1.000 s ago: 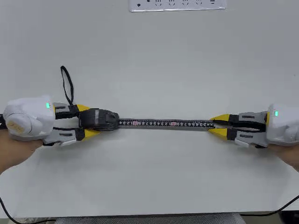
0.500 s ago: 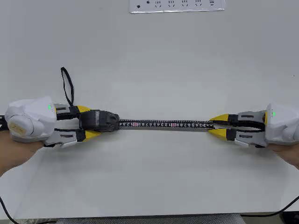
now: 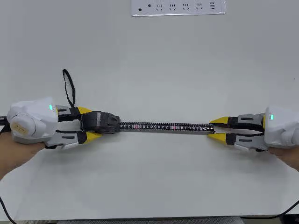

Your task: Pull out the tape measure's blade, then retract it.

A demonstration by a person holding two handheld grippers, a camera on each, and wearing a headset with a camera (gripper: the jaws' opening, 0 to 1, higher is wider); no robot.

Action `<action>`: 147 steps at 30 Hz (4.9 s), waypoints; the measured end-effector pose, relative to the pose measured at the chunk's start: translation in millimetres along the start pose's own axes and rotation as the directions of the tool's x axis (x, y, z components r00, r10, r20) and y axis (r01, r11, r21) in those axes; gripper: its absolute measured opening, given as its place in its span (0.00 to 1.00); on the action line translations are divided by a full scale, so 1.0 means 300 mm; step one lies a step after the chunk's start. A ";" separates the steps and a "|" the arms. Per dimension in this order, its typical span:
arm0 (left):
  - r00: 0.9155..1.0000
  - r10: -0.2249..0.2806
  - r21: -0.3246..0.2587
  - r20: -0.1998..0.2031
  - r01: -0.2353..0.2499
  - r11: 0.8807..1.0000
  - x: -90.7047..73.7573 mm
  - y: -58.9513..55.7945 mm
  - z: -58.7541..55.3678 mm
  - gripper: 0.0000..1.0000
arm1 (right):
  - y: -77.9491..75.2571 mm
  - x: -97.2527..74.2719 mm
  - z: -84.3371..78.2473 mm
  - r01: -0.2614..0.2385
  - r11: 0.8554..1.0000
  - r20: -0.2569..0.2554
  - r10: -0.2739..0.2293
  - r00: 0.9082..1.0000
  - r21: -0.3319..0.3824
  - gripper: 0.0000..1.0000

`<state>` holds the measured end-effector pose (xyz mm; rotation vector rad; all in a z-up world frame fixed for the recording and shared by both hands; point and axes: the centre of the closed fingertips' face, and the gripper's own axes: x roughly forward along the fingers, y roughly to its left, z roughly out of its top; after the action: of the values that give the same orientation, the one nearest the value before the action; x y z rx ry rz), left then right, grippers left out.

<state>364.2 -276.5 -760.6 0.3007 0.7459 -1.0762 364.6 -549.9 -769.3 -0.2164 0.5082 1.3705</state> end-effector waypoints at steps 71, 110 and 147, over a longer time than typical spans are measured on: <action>0.973 0.215 -0.121 0.082 -0.204 0.971 -0.105 -0.017 0.023 0.67 | 0.036 -0.026 0.096 0.264 0.951 0.061 -0.277 0.959 0.164 0.51; 0.927 0.335 -0.265 0.166 -0.286 0.921 -0.204 -0.116 -0.023 0.72 | 0.169 -0.091 0.116 0.368 0.905 0.075 -0.391 0.917 0.215 0.59; 0.878 0.442 -0.378 0.185 -0.351 0.856 -0.338 -0.232 -0.105 0.75 | 0.288 -0.210 0.092 0.471 0.844 0.066 -0.502 0.863 0.258 0.64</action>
<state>263.9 -221.8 -705.6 0.0119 0.5764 -0.5615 279.9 -575.8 -703.5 -0.0531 0.4595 0.8090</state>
